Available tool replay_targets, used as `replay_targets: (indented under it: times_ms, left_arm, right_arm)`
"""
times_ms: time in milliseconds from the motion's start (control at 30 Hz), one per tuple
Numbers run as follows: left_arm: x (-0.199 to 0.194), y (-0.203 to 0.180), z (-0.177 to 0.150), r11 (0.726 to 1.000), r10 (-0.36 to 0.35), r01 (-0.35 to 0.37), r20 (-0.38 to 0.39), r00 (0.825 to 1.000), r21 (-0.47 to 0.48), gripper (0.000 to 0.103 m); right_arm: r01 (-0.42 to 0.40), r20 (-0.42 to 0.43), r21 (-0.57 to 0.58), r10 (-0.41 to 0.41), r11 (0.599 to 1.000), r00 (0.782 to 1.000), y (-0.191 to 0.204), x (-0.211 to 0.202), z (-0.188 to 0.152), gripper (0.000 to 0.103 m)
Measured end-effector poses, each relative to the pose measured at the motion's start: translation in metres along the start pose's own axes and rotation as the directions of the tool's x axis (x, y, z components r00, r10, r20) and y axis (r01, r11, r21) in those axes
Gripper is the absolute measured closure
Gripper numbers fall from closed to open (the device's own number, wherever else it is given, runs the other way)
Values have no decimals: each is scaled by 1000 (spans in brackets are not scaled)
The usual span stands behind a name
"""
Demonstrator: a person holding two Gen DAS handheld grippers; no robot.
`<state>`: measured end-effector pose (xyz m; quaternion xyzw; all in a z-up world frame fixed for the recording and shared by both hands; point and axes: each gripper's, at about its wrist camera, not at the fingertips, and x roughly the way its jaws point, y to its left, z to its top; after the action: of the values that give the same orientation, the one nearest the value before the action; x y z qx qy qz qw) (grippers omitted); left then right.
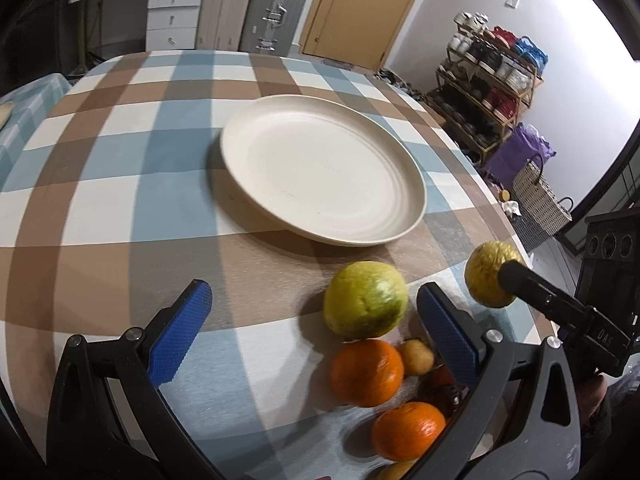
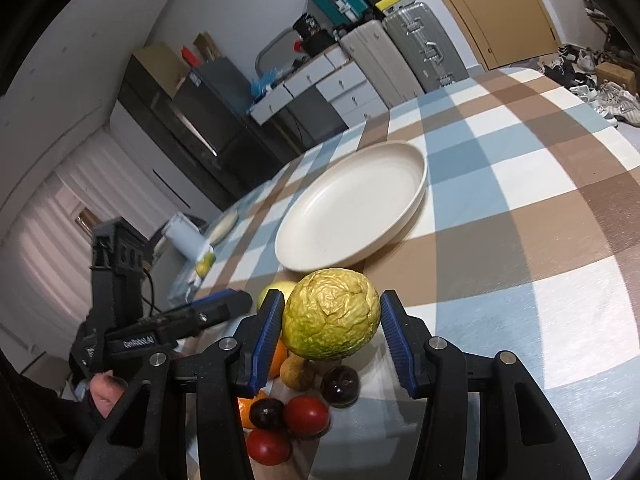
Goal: Organize fruits
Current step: 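Close the right tool around the bumpy yellow-green citrus and lift it, then grasp the smooth green citrus with the left tool while the right tool holds its citrus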
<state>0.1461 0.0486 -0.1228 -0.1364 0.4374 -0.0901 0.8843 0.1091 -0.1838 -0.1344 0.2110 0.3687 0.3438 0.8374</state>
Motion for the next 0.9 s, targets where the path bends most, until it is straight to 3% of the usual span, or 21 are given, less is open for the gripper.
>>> replay_targets:
  times_ms: [267, 567, 800, 900]
  left_arm:
    - [20, -13, 3, 999, -38, 39, -65, 997, 13, 5]
    - [36, -25, 2, 998, -54, 57, -112, 992, 25, 24]
    - [37, -28, 3, 997, -58, 63, -122, 991, 39, 55]
    - [36, -27, 2, 997, -59, 64, -120, 991, 41, 55]
  right_arm:
    - [-50, 47, 12, 49, 999, 998, -7, -14, -4, 52]
    - [-88, 49, 19, 87, 996, 995, -12, -15, -5, 52]
    - [-100, 56, 25, 98, 995, 994, -15, -17, -6, 52]
    - [-100, 60, 33, 98, 994, 993, -16, -17, -6, 52]
